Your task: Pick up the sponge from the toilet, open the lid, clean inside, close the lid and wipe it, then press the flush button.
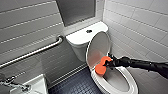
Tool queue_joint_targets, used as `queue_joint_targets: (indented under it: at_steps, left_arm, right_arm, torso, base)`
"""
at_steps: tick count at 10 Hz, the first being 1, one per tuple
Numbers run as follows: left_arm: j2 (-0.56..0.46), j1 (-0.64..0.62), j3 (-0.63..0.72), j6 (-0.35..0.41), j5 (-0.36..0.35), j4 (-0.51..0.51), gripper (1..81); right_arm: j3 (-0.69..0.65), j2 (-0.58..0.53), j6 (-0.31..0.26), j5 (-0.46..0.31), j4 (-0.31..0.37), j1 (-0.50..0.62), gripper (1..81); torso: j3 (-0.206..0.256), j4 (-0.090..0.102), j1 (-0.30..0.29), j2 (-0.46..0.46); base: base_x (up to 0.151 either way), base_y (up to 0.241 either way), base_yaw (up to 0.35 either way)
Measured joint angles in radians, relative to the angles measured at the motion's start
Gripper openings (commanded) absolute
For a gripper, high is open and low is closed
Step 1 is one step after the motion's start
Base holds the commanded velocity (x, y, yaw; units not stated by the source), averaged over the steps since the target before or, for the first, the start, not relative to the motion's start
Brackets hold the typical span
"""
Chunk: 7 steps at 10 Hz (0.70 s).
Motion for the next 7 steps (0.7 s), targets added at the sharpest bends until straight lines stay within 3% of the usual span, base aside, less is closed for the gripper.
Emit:
queue_joint_targets:
  at_steps: [4,7]
  left_arm:
    - [0.0,0.0,0.0,0.0,0.0,0.0,81.1]
    - [0.0,0.0,0.0,0.0,0.0,0.0,81.1]
  right_arm:
    - [-0.1,0.091,0.039,0.099,0.002,-0.107,1.0]
    - [-0.092,0.081,0.044,0.261,0.002,-0.225,1.0]
  torso:
    - [0.0,0.0,0.0,0.0]
    - [0.0,0.0,0.001,0.0]
  base:
    - [0.0,0.0,0.0]
    - [0.0,0.0,0.0]
